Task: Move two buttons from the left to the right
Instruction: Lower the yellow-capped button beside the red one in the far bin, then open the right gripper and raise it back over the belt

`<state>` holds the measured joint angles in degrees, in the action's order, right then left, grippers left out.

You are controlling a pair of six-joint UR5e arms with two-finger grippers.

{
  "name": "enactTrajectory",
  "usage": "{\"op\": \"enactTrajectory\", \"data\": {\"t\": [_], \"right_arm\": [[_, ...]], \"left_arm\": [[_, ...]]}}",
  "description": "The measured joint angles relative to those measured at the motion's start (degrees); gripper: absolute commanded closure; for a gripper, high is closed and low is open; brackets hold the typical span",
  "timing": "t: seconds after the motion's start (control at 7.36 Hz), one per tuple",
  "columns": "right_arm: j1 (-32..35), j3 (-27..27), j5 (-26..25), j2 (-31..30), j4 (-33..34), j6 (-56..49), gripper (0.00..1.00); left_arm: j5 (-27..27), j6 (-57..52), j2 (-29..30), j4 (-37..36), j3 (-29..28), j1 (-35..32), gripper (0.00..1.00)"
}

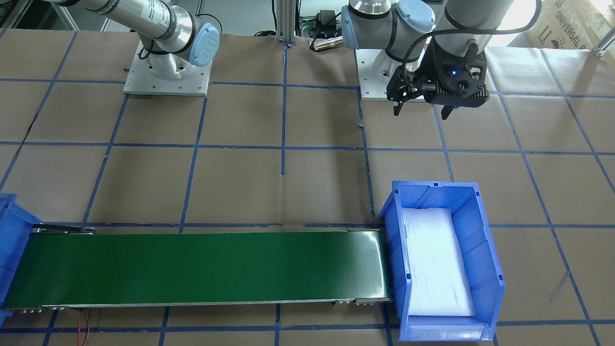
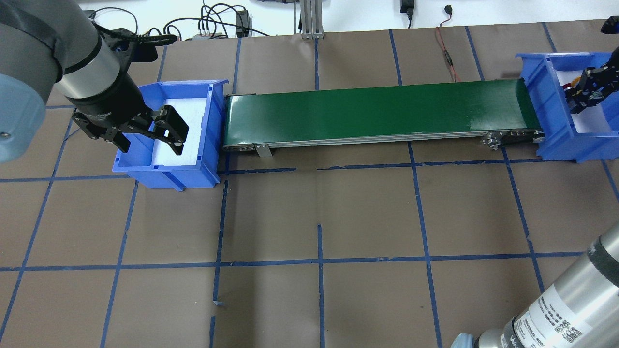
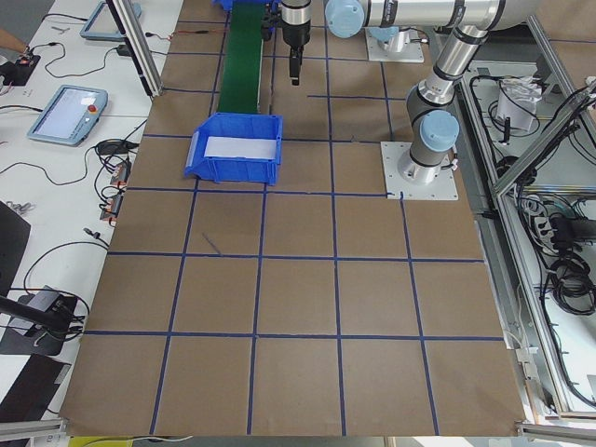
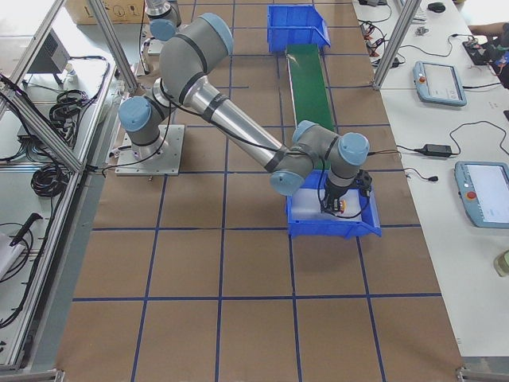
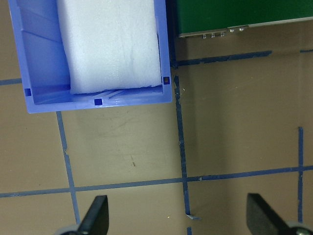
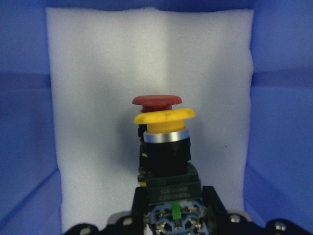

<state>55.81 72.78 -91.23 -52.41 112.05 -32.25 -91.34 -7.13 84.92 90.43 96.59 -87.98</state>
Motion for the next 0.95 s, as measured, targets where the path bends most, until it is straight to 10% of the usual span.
{"op": "enactTrajectory", "data": {"t": [0.54, 0.95], "right_arm": [[0.1, -0.1, 0.0, -0.1, -0.1, 0.1, 0.34], [1.5, -2.6, 0.0, -1.2, -1.1, -0.1, 0.00]], "left_arm": [[-0.1, 0.0, 0.0, 0.0, 0.0, 0.0, 0.00], [-0.1, -0.1, 0.0, 0.0, 0.0, 0.0, 0.00]]}}
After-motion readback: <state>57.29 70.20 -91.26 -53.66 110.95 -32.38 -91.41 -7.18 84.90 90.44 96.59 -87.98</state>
